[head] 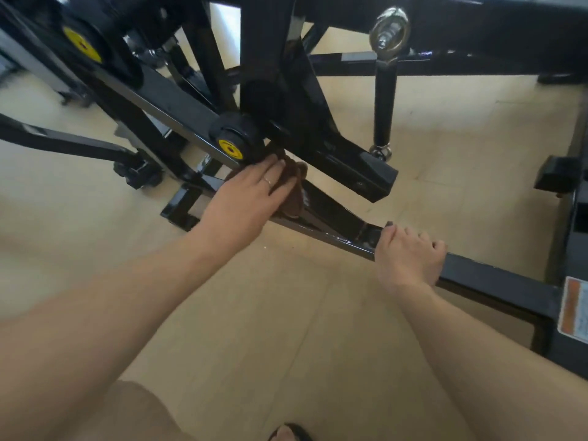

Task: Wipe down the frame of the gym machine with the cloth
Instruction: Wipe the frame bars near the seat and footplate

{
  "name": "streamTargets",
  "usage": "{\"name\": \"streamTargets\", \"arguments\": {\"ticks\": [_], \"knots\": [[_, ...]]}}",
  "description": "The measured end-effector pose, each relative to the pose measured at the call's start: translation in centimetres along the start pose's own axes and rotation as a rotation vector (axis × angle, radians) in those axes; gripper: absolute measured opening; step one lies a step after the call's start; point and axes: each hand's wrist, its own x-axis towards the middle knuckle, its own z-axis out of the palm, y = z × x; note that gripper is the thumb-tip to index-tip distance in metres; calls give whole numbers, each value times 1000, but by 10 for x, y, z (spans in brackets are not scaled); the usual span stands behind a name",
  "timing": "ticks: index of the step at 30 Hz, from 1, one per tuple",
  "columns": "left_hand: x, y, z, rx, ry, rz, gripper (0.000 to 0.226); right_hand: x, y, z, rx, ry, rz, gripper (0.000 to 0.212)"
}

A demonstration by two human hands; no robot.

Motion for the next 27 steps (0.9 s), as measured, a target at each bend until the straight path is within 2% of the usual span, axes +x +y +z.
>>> {"name": "streamTargets", "arguments": {"ticks": [3,5,8,11,13,15,19,21,24,27], "knots": [[4,49,9,-41,6,-66,74,0,0,2,-5,18,0,60],[8,83,14,-87,-4,16,72,0,0,3,-20,20,-8,58],[11,130,15,-140,-129,162,68,0,3,3,-27,37,-34,57],[17,129,16,-170,-150,221,73,0,7,4,-21,39,-64,53],[18,99,10,-166,-73,169,73,2,11,5,-18,31,-91,51],[19,69,3,-157,-31,15,72,2,13,6,-30,41,-91,52],[22,62,-2,-155,-65,-163,75,5,7,2,-7,-7,-75,52],[24,84,1,-189,-76,-115,77,5,5,2,-3,-8,-56,53],[22,133,5,-235,-146,70,77,6,5,5,29,-7,-36,54],[24,151,5,-264,-227,99,80,8,7,-1,85,-18,-5,54]]}}
